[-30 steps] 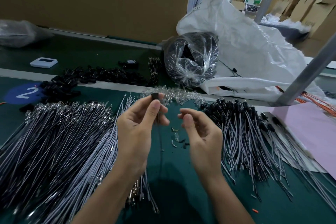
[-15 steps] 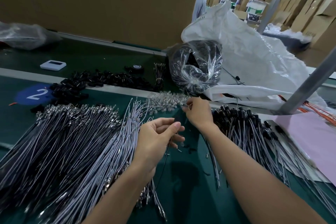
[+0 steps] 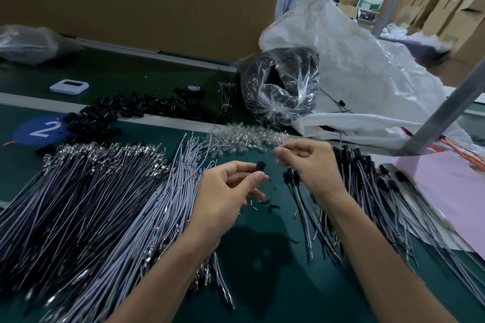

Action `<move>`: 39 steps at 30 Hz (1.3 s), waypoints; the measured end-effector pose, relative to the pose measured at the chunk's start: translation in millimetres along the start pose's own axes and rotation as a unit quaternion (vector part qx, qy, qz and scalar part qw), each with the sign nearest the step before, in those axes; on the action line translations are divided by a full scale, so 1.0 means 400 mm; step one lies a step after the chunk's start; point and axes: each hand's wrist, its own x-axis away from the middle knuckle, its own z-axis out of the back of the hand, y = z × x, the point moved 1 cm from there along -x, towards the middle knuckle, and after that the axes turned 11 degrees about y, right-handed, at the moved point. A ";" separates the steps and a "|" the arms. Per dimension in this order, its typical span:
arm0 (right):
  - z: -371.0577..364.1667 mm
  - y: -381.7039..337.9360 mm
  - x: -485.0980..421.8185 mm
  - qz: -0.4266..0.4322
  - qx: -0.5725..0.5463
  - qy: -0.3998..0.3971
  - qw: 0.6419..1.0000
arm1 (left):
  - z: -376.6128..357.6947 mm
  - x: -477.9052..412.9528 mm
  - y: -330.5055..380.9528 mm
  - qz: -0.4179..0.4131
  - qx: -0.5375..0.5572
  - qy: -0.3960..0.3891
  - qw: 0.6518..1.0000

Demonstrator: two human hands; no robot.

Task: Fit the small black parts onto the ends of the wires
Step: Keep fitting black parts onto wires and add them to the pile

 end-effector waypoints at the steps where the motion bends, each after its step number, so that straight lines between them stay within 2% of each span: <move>1: 0.011 -0.016 0.029 0.005 -0.045 -0.007 0.999 | -0.002 0.001 -0.002 -0.014 -0.009 0.000 1.000; 4: 0.022 -0.041 0.089 0.005 -0.147 -0.021 0.989 | -0.011 0.006 -0.006 -0.056 -0.031 -0.005 0.998; 6: 0.019 -0.040 0.102 0.000 -0.173 -0.025 0.985 | -0.014 0.011 -0.006 -0.077 -0.031 -0.009 0.996; 25: 0.030 -0.027 0.111 0.075 -0.061 -0.003 0.995 | -0.018 0.025 -0.001 -0.147 -0.062 0.007 0.987; 39: 0.026 -0.018 0.116 0.056 -0.145 -0.041 0.987 | -0.015 0.024 -0.005 -0.137 -0.015 -0.019 0.990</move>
